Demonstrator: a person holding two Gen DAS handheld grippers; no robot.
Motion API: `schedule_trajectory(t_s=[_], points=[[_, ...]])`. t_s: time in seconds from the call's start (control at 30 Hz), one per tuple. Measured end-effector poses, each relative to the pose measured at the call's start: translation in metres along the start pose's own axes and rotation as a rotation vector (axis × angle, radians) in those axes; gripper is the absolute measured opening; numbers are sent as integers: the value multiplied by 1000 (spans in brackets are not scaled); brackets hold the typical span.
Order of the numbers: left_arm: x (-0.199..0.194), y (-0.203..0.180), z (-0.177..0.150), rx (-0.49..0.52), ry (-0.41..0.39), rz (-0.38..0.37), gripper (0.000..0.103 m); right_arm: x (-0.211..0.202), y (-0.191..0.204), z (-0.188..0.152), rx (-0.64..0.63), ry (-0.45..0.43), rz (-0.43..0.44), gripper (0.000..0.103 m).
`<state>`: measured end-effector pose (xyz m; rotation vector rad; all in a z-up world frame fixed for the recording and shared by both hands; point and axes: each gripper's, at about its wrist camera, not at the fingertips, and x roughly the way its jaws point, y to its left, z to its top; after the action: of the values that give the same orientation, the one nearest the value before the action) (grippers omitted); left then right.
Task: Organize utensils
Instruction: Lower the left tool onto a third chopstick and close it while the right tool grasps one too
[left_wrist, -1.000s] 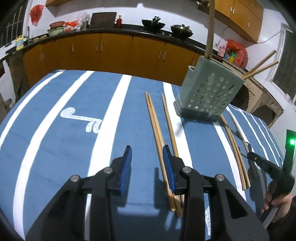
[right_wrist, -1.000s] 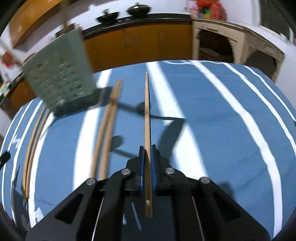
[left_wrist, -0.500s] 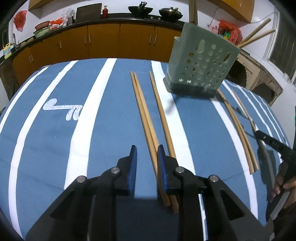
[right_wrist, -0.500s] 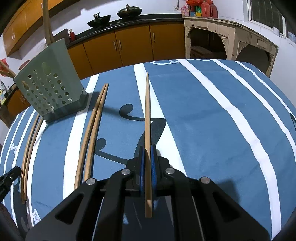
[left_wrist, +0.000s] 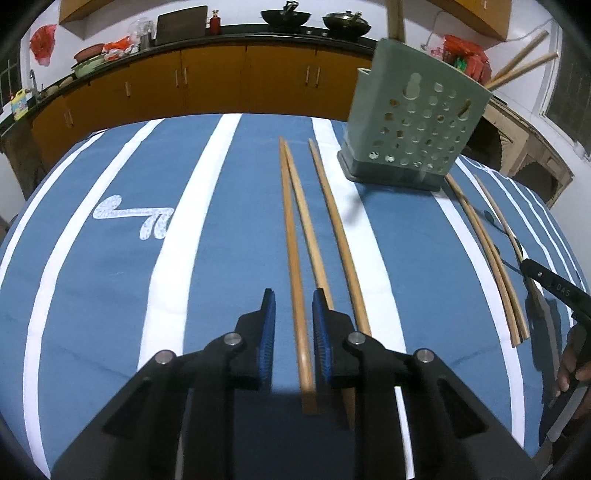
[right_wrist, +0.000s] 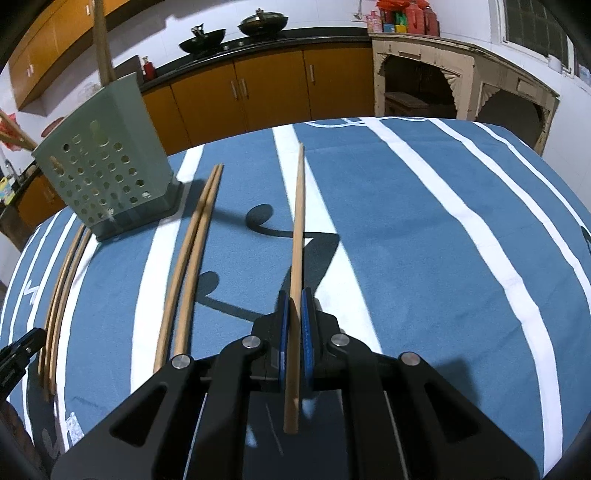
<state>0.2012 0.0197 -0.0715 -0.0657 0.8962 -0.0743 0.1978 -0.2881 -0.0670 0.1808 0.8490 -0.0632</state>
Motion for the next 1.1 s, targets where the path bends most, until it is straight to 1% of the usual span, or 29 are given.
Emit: schedule_trajectory(t_s=[0.2,0.4,0.73,0.77,0.8,0.9,0.97,1.1], points=[[3,-2,3,11,-10,6,21,-1,1,-1,-11,3,9,8],[10,1,11,48,-7,25,20,-2,4,-4,-35,6,15,8],[11,5,13,42,-8,1,20,-6,6,-8,-58,8,21,9],[12,4,14,46,-8,2,20,-6,7,-8,-67,8,16,8],[13,4,15,50,-8,10,16,-5,7,-7,-68,7,11,8],[16,8,19,35,-7,15,9,-3,1,-4,-35,4,16,8],[17,12,20,17,-8,8,9,-2,-1,-3,-27,4,19,8],[16,11,19,22,-8,18,9,-3,0,-3,-30,5,16,8]])
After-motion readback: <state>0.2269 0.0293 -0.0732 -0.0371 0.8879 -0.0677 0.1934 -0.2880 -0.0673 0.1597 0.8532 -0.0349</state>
